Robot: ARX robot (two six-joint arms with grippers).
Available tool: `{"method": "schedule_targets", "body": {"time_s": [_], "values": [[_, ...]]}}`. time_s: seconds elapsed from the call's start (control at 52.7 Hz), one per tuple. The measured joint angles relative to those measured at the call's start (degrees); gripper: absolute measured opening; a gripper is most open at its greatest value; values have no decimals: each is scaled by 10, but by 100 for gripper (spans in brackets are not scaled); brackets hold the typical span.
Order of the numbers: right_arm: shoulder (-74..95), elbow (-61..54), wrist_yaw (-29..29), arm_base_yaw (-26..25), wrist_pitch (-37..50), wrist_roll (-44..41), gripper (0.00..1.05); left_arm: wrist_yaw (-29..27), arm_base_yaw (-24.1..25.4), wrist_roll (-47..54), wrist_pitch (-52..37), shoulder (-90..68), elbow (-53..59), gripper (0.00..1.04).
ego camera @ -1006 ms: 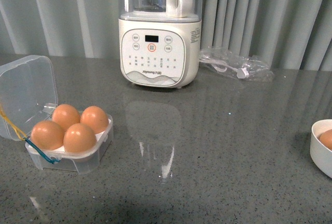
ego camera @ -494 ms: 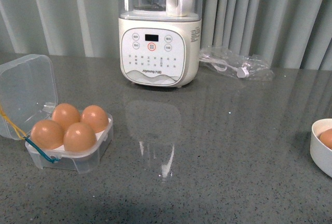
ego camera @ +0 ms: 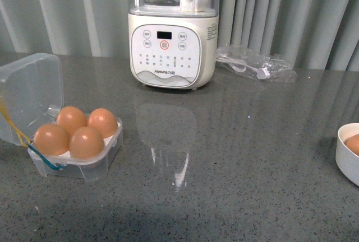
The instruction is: Put egg into box
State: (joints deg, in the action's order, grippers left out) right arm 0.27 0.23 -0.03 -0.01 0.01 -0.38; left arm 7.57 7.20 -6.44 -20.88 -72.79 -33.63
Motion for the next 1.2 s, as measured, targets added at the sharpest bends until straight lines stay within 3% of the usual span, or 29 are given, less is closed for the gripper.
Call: {"method": "schedule_targets", "body": {"time_s": [0.228,0.399,0.608,1.101,1.196], "values": [[0,0,0,0,0,0,97,-17,-70,-30,-5,10,5,98],[0,0,0,0,0,0,97,-51,-183,-38,7,63,5,98],[0,0,0,0,0,0,97,-83,-251,-30,46,160,5,98],[0,0,0,0,0,0,97,-298,-382,22,256,451,23,98],[0,0,0,0,0,0,97,-307,-388,18,275,484,23,98]]}}
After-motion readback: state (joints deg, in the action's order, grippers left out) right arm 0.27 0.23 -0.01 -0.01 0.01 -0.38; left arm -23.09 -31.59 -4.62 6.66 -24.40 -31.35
